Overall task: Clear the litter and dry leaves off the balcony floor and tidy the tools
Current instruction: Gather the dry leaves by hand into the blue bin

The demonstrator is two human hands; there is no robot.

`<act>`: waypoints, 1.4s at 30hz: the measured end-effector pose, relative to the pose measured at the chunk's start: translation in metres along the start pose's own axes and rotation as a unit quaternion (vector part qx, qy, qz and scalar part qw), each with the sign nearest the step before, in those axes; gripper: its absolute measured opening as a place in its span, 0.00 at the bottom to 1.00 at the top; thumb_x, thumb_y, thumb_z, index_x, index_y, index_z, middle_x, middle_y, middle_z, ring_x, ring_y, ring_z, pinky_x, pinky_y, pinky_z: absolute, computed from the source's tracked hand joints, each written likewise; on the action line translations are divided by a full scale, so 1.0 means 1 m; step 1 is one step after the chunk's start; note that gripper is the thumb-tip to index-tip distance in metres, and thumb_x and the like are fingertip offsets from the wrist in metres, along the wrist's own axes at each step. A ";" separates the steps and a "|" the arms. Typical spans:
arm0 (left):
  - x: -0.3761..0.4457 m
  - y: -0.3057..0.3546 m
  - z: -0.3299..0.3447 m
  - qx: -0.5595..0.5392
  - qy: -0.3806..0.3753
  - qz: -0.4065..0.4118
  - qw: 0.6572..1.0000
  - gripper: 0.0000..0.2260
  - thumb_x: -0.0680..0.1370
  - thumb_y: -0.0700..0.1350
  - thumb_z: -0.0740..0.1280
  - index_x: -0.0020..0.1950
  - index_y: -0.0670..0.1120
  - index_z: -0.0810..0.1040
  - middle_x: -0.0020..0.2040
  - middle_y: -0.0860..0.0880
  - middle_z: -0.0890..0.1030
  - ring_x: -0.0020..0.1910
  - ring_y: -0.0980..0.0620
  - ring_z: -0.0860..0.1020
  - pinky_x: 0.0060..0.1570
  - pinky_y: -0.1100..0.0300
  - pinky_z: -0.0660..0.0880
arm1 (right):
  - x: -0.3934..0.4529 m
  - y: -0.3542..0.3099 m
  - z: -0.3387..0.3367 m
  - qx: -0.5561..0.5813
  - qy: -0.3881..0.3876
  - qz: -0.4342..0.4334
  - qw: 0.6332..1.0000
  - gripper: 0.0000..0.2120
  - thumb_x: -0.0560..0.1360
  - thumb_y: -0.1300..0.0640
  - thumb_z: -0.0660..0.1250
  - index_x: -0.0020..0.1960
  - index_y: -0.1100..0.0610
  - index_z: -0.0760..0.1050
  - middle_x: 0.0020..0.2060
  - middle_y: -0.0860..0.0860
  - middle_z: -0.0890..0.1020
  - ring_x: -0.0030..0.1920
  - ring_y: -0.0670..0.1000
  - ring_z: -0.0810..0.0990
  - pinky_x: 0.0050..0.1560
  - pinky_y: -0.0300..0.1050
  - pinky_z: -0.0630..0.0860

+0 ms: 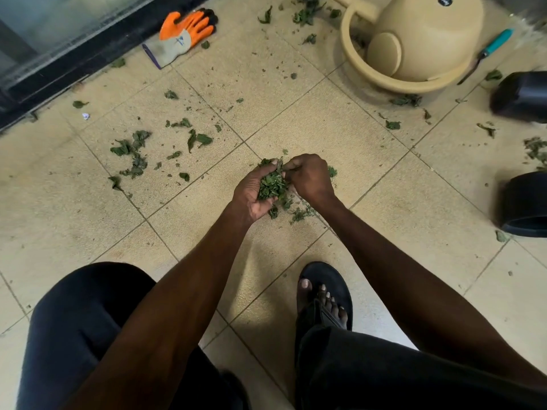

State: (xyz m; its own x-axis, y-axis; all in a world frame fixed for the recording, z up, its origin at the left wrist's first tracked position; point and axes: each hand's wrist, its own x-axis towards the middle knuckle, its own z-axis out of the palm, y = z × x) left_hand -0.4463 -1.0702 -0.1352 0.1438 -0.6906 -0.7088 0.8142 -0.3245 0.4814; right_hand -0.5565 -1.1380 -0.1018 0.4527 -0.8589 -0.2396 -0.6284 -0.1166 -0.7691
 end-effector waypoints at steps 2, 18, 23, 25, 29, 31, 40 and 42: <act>-0.001 0.002 -0.001 0.023 -0.018 0.000 1.000 0.08 0.75 0.45 0.70 0.51 0.43 0.83 0.51 0.44 0.84 0.47 0.46 0.82 0.49 0.54 0.79 | 0.001 -0.002 0.000 0.000 -0.003 0.003 1.000 0.03 0.71 0.68 0.72 0.43 0.63 0.84 0.30 0.45 0.78 0.29 0.42 0.76 0.34 0.32 0.70; 0.006 0.004 0.015 0.070 0.043 -0.022 0.996 0.04 0.72 0.34 0.65 0.43 0.42 0.76 0.41 0.44 0.80 0.35 0.48 0.78 0.36 0.59 0.76 | 0.004 0.034 -0.021 0.191 -0.134 0.078 0.969 0.31 0.67 0.57 0.77 0.68 0.52 0.71 0.66 0.53 0.72 0.63 0.51 0.73 0.59 0.47 0.71; 0.004 0.008 0.007 -0.009 0.034 0.000 0.999 0.11 0.76 0.32 0.60 0.35 0.42 0.69 0.28 0.45 0.77 0.27 0.49 0.76 0.31 0.62 0.77 | 0.005 0.081 -0.040 0.146 0.081 0.121 0.979 0.38 0.76 0.35 0.63 0.77 0.56 0.59 0.74 0.54 0.67 0.71 0.53 0.69 0.71 0.54 0.65; 0.003 0.013 0.002 -0.029 0.044 0.008 0.999 0.10 0.77 0.32 0.60 0.36 0.42 0.69 0.29 0.44 0.77 0.27 0.49 0.76 0.30 0.62 0.78 | 0.012 0.099 -0.035 0.050 0.091 0.137 0.985 0.44 0.75 0.28 0.53 0.78 0.58 0.54 0.77 0.58 0.59 0.76 0.59 0.59 0.75 0.60 0.58; -0.002 0.021 0.003 -0.027 0.025 0.005 0.999 0.08 0.76 0.33 0.61 0.38 0.42 0.70 0.31 0.45 0.78 0.27 0.50 0.77 0.30 0.61 0.78 | 0.011 0.106 0.003 -0.153 -0.008 0.008 0.988 0.37 0.81 0.35 0.46 0.78 0.61 0.47 0.78 0.60 0.51 0.78 0.60 0.49 0.77 0.62 0.47; -0.002 0.024 0.003 -0.034 0.010 0.008 0.999 0.08 0.76 0.33 0.62 0.38 0.43 0.70 0.33 0.44 0.76 0.28 0.49 0.77 0.30 0.61 0.78 | 0.004 0.097 0.022 -0.183 -0.061 -0.050 0.980 0.38 0.80 0.35 0.42 0.79 0.60 0.44 0.78 0.60 0.46 0.78 0.59 0.43 0.76 0.58 0.41; -0.008 0.030 -0.001 -0.030 0.029 0.011 0.999 0.11 0.77 0.34 0.60 0.36 0.43 0.71 0.29 0.45 0.78 0.28 0.50 0.76 0.36 0.62 0.73 | -0.054 0.092 0.052 -0.023 0.170 0.199 0.965 0.35 0.82 0.39 0.41 0.79 0.61 0.39 0.79 0.58 0.42 0.78 0.56 0.38 0.77 0.54 0.37; -0.010 0.031 -0.002 -0.044 0.041 0.016 0.998 0.11 0.77 0.33 0.60 0.36 0.42 0.71 0.29 0.45 0.77 0.28 0.49 0.76 0.34 0.62 0.75 | -0.057 0.092 0.062 -0.056 0.161 0.242 0.955 0.37 0.82 0.38 0.41 0.78 0.62 0.37 0.78 0.58 0.39 0.78 0.56 0.35 0.76 0.53 0.34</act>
State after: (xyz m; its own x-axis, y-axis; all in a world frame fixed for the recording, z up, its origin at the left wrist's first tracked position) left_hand -0.4214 -1.0722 -0.1140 0.2121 -0.6436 -0.7354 0.8547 -0.2427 0.4589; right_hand -0.6013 -1.0684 -0.1957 -0.1151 -0.9327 -0.3417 -0.7869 0.2956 -0.5417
